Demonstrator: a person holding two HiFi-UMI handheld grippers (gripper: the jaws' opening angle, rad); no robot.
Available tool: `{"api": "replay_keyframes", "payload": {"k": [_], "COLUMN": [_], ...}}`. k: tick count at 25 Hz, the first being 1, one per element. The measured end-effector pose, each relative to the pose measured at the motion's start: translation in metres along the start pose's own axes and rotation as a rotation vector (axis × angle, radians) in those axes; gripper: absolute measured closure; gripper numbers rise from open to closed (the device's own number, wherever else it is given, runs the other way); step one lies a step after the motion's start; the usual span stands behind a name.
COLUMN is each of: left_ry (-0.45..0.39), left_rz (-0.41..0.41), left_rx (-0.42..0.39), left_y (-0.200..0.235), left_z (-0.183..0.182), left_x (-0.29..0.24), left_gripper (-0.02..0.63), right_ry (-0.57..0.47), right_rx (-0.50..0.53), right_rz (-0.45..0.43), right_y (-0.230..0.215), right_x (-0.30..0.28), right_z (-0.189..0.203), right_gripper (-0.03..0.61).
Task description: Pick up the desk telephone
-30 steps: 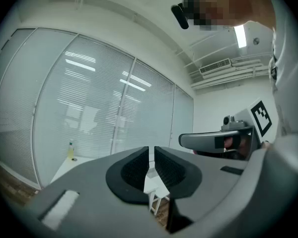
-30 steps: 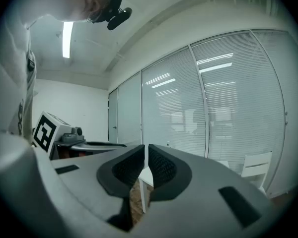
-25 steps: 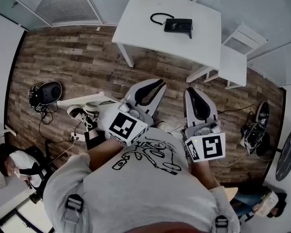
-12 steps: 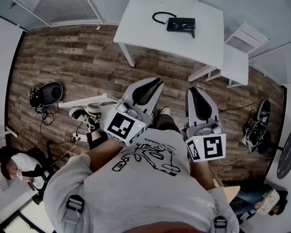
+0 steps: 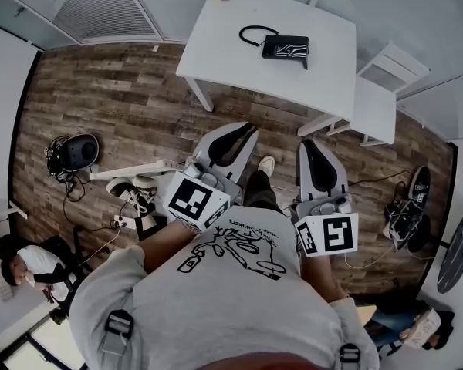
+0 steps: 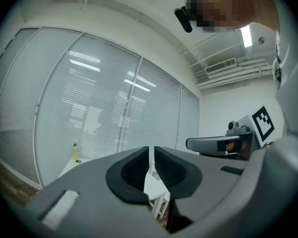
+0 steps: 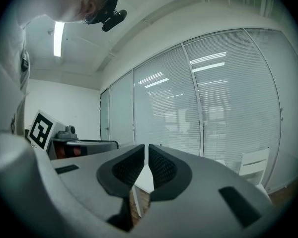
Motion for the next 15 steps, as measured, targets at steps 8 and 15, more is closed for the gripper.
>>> {"api": "replay_keyframes", "payload": {"k": [8, 15], "left_ry": [0.028, 0.035], "left_rz": [0.011, 0.006], "left_rx": [0.004, -0.005], "left_y": [0.013, 0.021], "left_z": [0.008, 0.0], "left_x": [-0.083, -0.154], "left_gripper": [0.581, 0.581], "right_ry": [0.004, -0.011], "right_rx": [-0.016, -0.024], "right_rz": [0.0, -0.012], "right_y": [-0.073, -0.135], "right_x": [-0.042, -0.07], "right_z": [-0.014, -0.037], "right_gripper": [0.557, 0.557]}}
Point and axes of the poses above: the fingertips, and each gripper's own axes: x backward along the fingers, y to its left, z out of its underside, the point moved 5 cm from there along x, backward along the fingers, and after that the axes turned 12 degrees about -x, right-handed, at the moved point
